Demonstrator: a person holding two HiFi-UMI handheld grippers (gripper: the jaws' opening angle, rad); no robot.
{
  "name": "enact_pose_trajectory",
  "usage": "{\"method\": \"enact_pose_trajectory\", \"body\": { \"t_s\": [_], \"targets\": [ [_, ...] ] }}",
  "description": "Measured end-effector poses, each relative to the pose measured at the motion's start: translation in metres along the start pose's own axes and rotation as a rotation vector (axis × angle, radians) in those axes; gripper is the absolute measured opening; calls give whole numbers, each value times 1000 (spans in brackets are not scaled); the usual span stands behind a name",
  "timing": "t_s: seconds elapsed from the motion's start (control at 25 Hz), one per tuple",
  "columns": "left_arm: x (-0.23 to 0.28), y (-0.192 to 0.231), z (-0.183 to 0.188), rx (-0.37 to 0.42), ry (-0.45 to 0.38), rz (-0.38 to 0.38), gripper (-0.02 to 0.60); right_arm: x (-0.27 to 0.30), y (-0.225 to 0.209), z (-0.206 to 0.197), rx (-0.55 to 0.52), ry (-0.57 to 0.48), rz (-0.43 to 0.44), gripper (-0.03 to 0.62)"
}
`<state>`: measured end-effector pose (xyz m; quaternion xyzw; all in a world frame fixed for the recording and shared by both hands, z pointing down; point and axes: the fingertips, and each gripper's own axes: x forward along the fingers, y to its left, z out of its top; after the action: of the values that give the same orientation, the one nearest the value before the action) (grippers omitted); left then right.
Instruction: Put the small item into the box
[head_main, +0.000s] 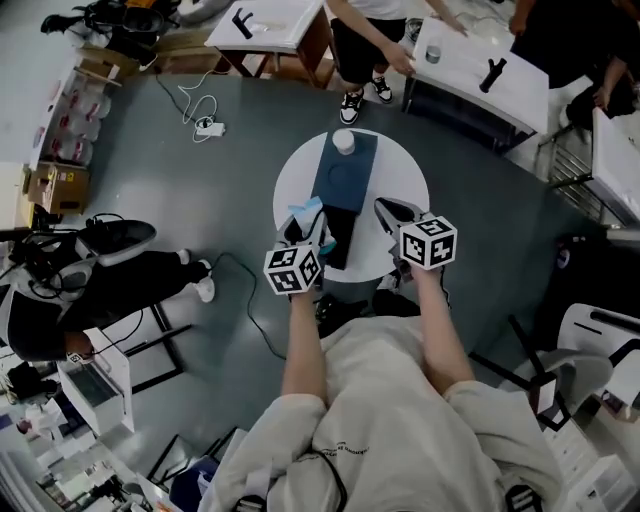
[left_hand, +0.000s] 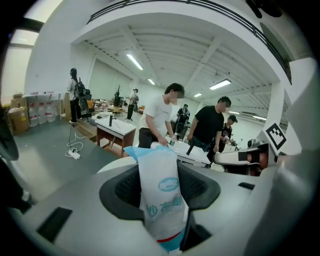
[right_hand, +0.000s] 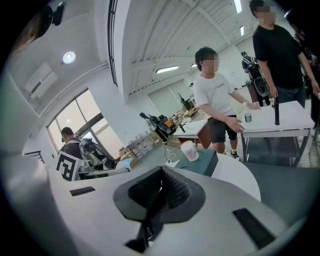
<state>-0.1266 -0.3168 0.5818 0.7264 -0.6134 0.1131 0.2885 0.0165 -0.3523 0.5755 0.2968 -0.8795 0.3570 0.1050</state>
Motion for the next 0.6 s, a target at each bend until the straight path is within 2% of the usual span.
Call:
{"method": "enact_pose_trajectory", "body": {
  "t_s": [0.16,0.32,0.6],
  "targets": [
    [16,4,-6,0,24,17,204,10,-13,-12,5,52,14,34],
    [24,17,-33,-6,88,22,204,18,-15,-34,25,97,18,34],
    [48,42,-81,-49,201,-34,204,24,-18,-55,-9,156,-37,34]
  ]
}}
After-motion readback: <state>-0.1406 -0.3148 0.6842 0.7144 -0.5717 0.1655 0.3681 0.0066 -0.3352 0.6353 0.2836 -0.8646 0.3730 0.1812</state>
